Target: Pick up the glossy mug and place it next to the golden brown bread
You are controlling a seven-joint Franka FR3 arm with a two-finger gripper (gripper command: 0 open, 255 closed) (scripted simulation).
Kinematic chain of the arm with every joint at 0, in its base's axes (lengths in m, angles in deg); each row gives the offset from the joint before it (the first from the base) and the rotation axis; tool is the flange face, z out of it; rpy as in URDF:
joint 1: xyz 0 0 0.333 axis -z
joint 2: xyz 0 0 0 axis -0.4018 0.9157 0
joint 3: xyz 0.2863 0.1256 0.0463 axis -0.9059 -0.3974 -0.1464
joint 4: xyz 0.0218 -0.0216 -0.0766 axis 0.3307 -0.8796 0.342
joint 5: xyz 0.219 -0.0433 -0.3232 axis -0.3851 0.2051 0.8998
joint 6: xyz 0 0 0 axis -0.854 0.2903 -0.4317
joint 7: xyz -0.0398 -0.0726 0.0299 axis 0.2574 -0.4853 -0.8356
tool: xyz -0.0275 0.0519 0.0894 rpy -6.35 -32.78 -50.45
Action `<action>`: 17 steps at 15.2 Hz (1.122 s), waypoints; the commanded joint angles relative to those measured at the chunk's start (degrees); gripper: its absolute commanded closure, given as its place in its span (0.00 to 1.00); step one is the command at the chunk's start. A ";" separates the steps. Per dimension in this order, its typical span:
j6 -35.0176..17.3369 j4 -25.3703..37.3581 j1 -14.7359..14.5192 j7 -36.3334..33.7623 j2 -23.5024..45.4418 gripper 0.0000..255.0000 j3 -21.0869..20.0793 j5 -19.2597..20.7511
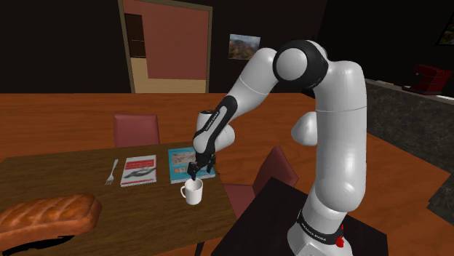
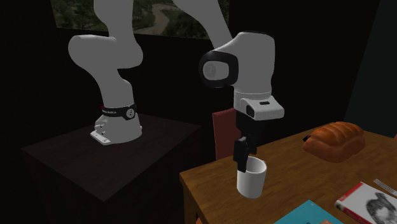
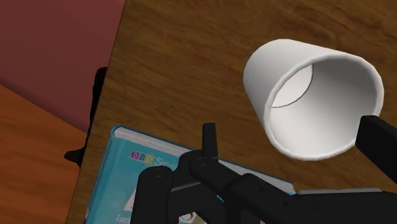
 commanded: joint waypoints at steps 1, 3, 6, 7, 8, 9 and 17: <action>-1.59 2.11 0.06 0.21 3.83 0.00 0.09 0.11; -2.80 2.53 0.06 0.30 5.46 0.00 0.00 0.01; -4.56 3.26 0.08 0.42 7.94 0.00 -0.15 -0.12; -5.13 3.53 0.08 0.45 8.78 0.00 -0.19 -0.16; -5.69 3.81 0.09 0.49 9.61 0.00 -0.24 -0.19; -6.02 3.96 0.10 0.51 10.09 0.00 -0.27 -0.21; -6.00 3.97 0.10 0.51 10.09 1.00 -0.27 -0.21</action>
